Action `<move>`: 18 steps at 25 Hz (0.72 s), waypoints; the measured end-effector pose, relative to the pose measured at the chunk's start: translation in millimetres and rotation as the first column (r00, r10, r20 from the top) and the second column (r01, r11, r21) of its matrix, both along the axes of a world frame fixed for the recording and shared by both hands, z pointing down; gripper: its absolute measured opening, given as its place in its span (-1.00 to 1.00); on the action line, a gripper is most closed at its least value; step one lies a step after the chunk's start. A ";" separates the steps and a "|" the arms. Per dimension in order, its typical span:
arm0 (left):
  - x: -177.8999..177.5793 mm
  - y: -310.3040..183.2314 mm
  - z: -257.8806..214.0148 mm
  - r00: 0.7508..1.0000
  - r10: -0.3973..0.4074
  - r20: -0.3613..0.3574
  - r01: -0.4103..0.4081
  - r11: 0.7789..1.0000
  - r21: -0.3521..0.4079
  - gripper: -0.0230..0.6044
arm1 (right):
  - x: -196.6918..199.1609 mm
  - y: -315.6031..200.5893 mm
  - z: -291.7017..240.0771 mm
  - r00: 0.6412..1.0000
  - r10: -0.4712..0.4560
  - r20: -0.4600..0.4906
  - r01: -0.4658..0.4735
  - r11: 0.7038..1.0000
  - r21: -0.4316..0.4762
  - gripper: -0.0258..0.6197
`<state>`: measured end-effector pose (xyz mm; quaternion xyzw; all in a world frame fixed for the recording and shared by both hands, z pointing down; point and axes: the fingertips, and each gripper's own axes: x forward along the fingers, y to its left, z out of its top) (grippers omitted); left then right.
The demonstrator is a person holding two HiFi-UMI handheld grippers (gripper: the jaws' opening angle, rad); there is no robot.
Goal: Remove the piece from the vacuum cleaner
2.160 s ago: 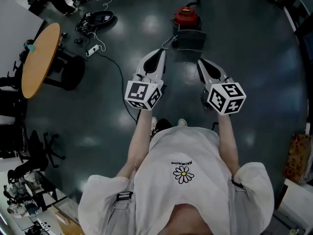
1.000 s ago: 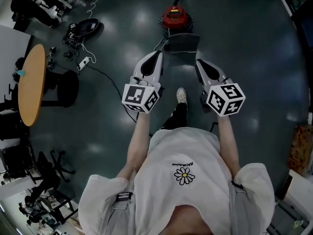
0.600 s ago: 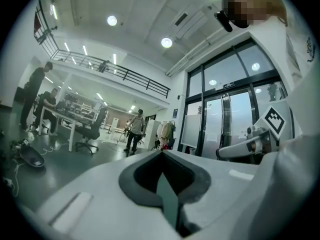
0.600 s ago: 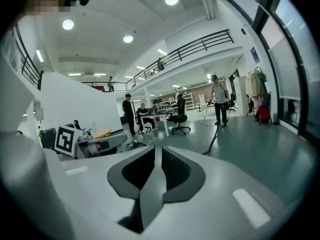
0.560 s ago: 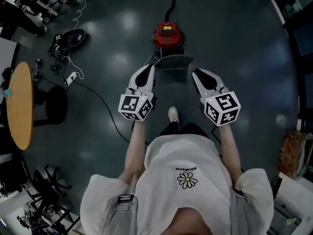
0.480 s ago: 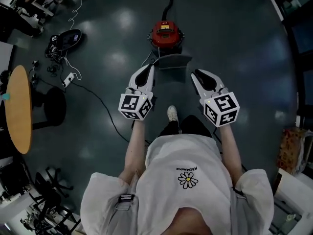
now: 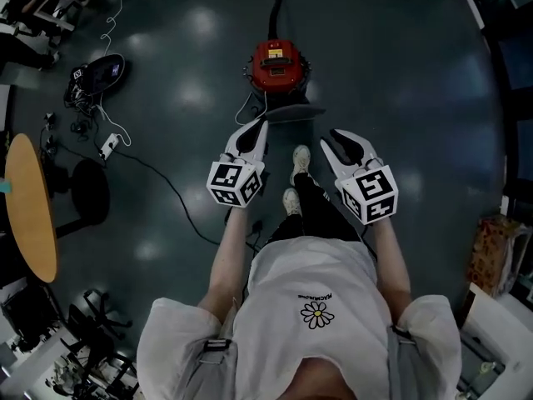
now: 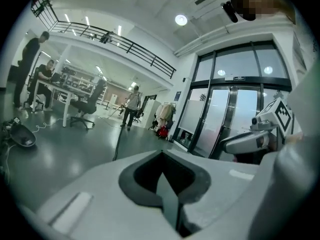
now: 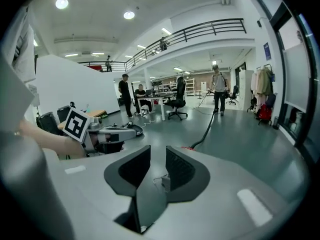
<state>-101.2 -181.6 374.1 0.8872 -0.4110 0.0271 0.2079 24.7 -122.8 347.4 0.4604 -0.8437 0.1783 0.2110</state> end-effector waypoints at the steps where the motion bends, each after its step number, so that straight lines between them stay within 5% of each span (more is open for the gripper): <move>1: 0.4 -10.4 5.6 1.000 0.012 0.018 -0.012 1.000 -0.012 -0.93 | -3.0 -11.7 7.3 1.000 -0.010 -0.006 0.010 1.000 0.002 -0.57; 6: 25.5 -67.5 46.7 0.980 0.106 0.167 -0.091 0.991 -0.098 -0.93 | 6.8 -82.7 68.1 0.994 -0.092 -0.066 0.088 0.994 -0.065 -0.43; 11: 51.2 -144.7 136.2 0.919 0.250 0.305 -0.178 0.953 -0.243 -0.93 | 17.6 -144.1 155.6 0.936 -0.216 -0.277 0.173 0.970 -0.172 -0.26; 14: 67.4 -179.6 202.8 0.836 0.386 0.390 -0.270 0.908 -0.320 -0.93 | 18.7 -153.9 225.9 0.889 -0.330 -0.317 0.232 0.922 -0.310 -0.30; 18: 75.5 -211.3 301.1 0.658 0.532 0.532 -0.339 0.841 -0.421 -0.93 | 23.7 -149.4 323.9 0.805 -0.479 -0.350 0.287 0.830 -0.478 -0.22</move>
